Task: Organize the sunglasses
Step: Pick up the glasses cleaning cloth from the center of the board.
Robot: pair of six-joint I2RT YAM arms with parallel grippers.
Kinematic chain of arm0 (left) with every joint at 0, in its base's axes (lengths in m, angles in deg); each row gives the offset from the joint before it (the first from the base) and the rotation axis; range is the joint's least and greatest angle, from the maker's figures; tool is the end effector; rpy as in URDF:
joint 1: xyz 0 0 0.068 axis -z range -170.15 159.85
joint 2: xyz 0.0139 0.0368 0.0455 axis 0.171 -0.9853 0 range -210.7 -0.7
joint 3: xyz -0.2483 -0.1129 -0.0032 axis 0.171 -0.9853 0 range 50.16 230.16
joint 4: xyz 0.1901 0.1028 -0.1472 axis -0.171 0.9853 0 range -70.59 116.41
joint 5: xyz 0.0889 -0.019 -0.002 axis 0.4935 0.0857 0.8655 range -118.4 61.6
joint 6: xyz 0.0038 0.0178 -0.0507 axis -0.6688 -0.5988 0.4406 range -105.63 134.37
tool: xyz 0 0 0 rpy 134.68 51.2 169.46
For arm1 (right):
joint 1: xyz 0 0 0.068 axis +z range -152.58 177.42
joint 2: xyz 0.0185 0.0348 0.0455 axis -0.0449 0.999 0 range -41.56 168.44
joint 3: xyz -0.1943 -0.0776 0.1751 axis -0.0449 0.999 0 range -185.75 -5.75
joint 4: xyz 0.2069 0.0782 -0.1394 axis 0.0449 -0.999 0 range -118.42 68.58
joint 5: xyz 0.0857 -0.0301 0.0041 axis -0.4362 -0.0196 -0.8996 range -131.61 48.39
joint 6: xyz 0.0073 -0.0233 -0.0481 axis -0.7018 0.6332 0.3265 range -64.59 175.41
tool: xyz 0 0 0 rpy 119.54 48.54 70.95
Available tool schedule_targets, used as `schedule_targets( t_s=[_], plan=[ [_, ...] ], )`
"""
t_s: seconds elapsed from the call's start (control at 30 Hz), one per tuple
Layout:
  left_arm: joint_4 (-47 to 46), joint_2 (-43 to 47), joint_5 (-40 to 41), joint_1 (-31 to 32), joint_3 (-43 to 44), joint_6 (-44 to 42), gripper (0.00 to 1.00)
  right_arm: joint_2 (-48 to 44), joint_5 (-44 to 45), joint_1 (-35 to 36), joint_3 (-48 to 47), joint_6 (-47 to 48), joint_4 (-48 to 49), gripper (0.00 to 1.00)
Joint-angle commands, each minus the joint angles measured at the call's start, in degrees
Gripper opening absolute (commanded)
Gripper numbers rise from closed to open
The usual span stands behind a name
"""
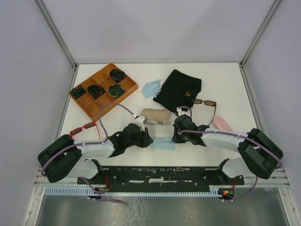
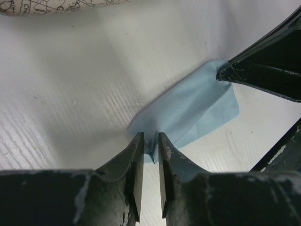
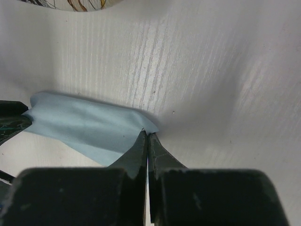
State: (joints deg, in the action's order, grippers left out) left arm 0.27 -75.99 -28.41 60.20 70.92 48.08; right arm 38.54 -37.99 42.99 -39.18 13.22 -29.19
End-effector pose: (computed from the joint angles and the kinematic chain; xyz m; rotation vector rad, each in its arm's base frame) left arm 0.1488 -0.1797 0.1407 0.3347 2.2878 -0.7993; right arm 0.1766 0.1770 0.1474 -0.0502 2.6033 0.5194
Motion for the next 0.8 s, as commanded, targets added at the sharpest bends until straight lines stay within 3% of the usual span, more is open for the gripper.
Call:
schedule_targets(
  t_s=[0.0,0.13,0.4,0.77],
  plan=[
    [-0.84,0.43,1.42,-0.47,2.32,0.92,0.26,-0.90,0.12,-0.30,-0.88,0.43,-0.28,0.00],
    [-1.04,0.23,1.17,-0.57,2.22,0.91,0.25,-1.03,-0.01,-0.30,-0.86,0.46,-0.23,0.00],
    [-1.27,1.16,1.29,-0.76,2.16,1.09,0.03,-2.73,0.06,-0.30,-1.19,0.46,-1.10,0.00],
    [-0.11,1.39,1.50,-2.24,3.23,0.56,0.07,-3.57,1.38,-0.51,-4.10,1.57,-2.94,0.00]
  ],
)
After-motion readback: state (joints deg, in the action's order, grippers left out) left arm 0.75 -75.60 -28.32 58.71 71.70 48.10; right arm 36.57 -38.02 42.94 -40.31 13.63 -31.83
